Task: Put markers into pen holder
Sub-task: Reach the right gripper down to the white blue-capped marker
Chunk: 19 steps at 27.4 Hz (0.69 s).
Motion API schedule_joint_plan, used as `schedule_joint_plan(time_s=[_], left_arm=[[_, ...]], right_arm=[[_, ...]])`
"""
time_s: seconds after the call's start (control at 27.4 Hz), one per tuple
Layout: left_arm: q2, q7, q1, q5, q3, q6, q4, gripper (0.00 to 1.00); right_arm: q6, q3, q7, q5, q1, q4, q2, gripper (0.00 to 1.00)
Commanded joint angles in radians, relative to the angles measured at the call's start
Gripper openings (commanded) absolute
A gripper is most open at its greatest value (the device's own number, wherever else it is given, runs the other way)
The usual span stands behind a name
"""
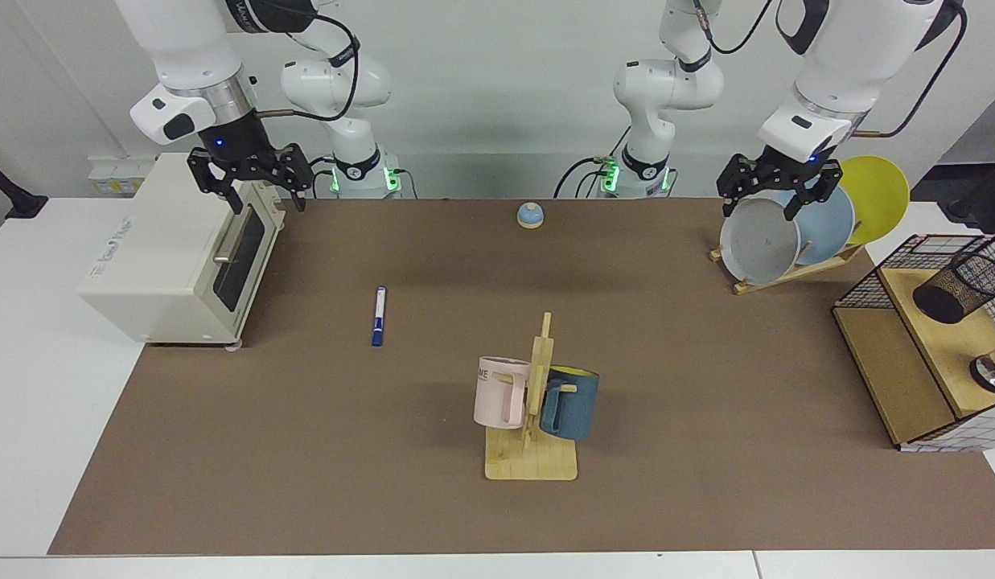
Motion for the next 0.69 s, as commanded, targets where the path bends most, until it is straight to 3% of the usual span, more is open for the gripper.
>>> schedule_joint_plan(time_s=[0.0, 0.18, 0.47, 0.66], left_arm=[[-0.011, -0.003, 0.007, -0.010, -0.006, -0.002, -0.019, 1.00], [-0.024, 0.007, 0.008, -0.010, -0.006, 0.013, -0.043, 1.00], [-0.124, 0.123, 0.008, -0.010, -0.003, 0.134, -0.218, 1.00], [-0.127, 0.120, 0.004, -0.010, -0.001, 0.134, -0.222, 1.00]], right_arm=[[-0.006, 0.010, -0.026, 0.006, -0.020, -0.036, -0.033, 1.00], [-0.006, 0.010, -0.026, 0.011, -0.018, -0.046, -0.035, 1.00], [0.015, 0.010, -0.019, 0.022, -0.007, -0.102, -0.033, 1.00], [0.092, 0.011, -0.020, 0.022, 0.014, -0.161, -0.032, 1.00]])
